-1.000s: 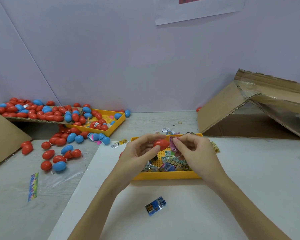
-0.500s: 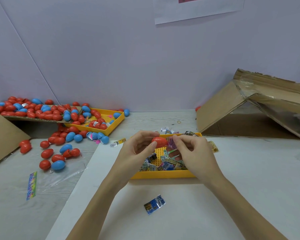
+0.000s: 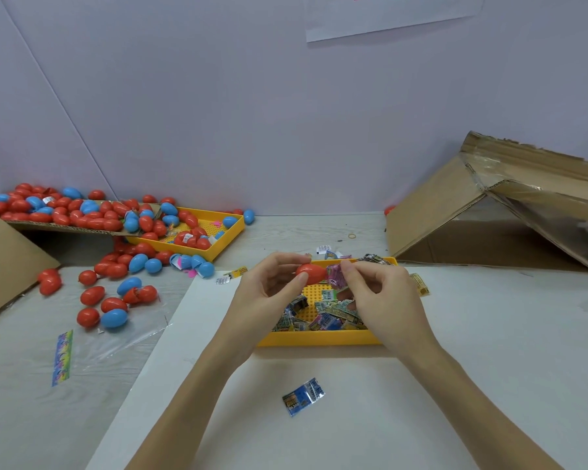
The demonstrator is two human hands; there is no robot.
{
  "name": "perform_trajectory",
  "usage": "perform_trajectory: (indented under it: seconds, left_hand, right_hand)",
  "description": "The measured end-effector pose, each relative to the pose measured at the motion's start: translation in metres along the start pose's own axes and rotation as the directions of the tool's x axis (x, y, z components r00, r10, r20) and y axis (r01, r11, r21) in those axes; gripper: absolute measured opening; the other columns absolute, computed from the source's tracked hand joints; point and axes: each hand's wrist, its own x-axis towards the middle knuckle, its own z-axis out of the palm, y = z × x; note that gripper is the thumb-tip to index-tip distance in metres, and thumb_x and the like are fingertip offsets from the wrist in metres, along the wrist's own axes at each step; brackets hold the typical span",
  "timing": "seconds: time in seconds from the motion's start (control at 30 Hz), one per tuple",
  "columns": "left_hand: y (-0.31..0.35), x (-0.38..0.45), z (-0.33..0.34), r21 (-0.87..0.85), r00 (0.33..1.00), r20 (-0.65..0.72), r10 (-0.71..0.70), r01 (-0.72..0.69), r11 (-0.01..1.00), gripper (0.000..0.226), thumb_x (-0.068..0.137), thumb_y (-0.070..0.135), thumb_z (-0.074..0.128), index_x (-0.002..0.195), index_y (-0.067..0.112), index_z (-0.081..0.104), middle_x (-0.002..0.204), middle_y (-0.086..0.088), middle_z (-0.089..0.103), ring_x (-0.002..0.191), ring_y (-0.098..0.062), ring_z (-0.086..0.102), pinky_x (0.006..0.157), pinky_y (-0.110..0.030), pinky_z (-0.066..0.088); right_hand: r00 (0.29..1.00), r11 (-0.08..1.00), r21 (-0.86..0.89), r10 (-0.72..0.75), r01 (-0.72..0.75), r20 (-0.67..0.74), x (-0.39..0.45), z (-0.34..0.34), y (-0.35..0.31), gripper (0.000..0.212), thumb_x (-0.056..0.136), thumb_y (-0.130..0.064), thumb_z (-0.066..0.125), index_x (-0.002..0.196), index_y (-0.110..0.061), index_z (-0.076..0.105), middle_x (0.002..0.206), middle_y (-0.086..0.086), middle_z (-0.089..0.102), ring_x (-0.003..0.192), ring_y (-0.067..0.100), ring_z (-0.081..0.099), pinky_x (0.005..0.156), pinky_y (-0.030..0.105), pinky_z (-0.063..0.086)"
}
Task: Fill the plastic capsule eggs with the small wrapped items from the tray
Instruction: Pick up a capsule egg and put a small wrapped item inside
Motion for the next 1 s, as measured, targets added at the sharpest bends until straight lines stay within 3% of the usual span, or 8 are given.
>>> perform_trajectory:
  seconds: [0.13, 0.3, 0.53, 0.7, 0.87, 1.0]
  left_hand:
    - [0.000, 0.000, 0.002, 0.041, 1.000, -0.001, 0.025, -0.025, 0.999, 0.023, 0.093, 0.026, 0.071, 0.115, 0.030, 0.070, 0.107, 0.014, 0.073, 0.107, -0.006, 0.068, 0.082, -0.019, 0.057]
    - [0.002, -0.001, 0.002, 0.030, 0.998, -0.009, 0.063, -0.063, 0.998, 0.031, 0.087, 0.024, 0.076, 0.117, 0.027, 0.069, 0.109, 0.012, 0.074, 0.107, -0.008, 0.069, 0.088, -0.021, 0.057]
    - [0.003, -0.001, 0.003, -0.023, 0.994, -0.046, 0.096, -0.097, 0.995, 0.024, 0.091, 0.023, 0.074, 0.115, 0.027, 0.071, 0.107, 0.013, 0.075, 0.106, -0.005, 0.070, 0.086, -0.015, 0.055]
    - [0.003, -0.001, 0.002, 0.002, 0.993, -0.022, 0.118, -0.118, 0.993, 0.027, 0.089, 0.021, 0.075, 0.115, 0.026, 0.071, 0.108, 0.009, 0.075, 0.107, -0.010, 0.070, 0.089, -0.020, 0.056]
    - [0.004, -0.003, 0.002, 0.008, 0.990, 0.027, 0.139, -0.139, 0.990, 0.030, 0.089, 0.019, 0.075, 0.119, 0.023, 0.071, 0.111, 0.007, 0.075, 0.109, -0.016, 0.070, 0.093, -0.026, 0.057]
    - [0.004, -0.002, 0.002, -0.025, 0.987, 0.026, 0.159, -0.158, 0.987, 0.038, 0.090, 0.016, 0.075, 0.126, 0.024, 0.067, 0.115, 0.005, 0.074, 0.113, -0.017, 0.069, 0.096, -0.028, 0.056]
  right_hand:
    - [1.000, 1.000, -0.010, -0.015, 0.015, 0.000, -0.001, 0.000, 0.002, 0.035, 0.100, -0.042, 0.059, 0.088, -0.017, 0.079, 0.076, -0.007, 0.076, 0.077, 0.011, 0.073, 0.072, 0.046, 0.062]
    - [0.999, 0.992, 0.125, -0.020, 0.013, 0.050, -0.001, 0.002, 0.000, 0.014, 0.096, -0.034, 0.067, 0.092, -0.046, 0.071, 0.084, -0.017, 0.077, 0.080, 0.006, 0.074, 0.069, 0.032, 0.064]
    - [0.985, 0.900, 0.407, 0.113, -0.156, 0.127, -0.003, 0.003, -0.008, 0.017, 0.101, -0.027, 0.060, 0.097, -0.035, 0.074, 0.088, -0.011, 0.079, 0.082, 0.012, 0.076, 0.060, 0.017, 0.058]
    - [0.981, 0.897, 0.404, 0.133, -0.181, 0.144, -0.002, 0.003, -0.006, 0.018, 0.101, -0.029, 0.060, 0.102, -0.028, 0.078, 0.092, -0.009, 0.079, 0.085, 0.015, 0.076, 0.065, 0.021, 0.060]
    - [0.986, 0.913, 0.387, 0.079, -0.131, 0.147, -0.004, 0.005, -0.006, 0.022, 0.094, -0.021, 0.072, 0.115, -0.016, 0.076, 0.095, -0.005, 0.079, 0.092, 0.015, 0.076, 0.072, 0.022, 0.060]
    - [0.992, 0.925, 0.371, 0.047, -0.086, 0.115, -0.004, 0.004, -0.008, 0.025, 0.090, -0.020, 0.076, 0.115, -0.022, 0.076, 0.099, -0.006, 0.079, 0.094, 0.010, 0.075, 0.079, 0.022, 0.060]
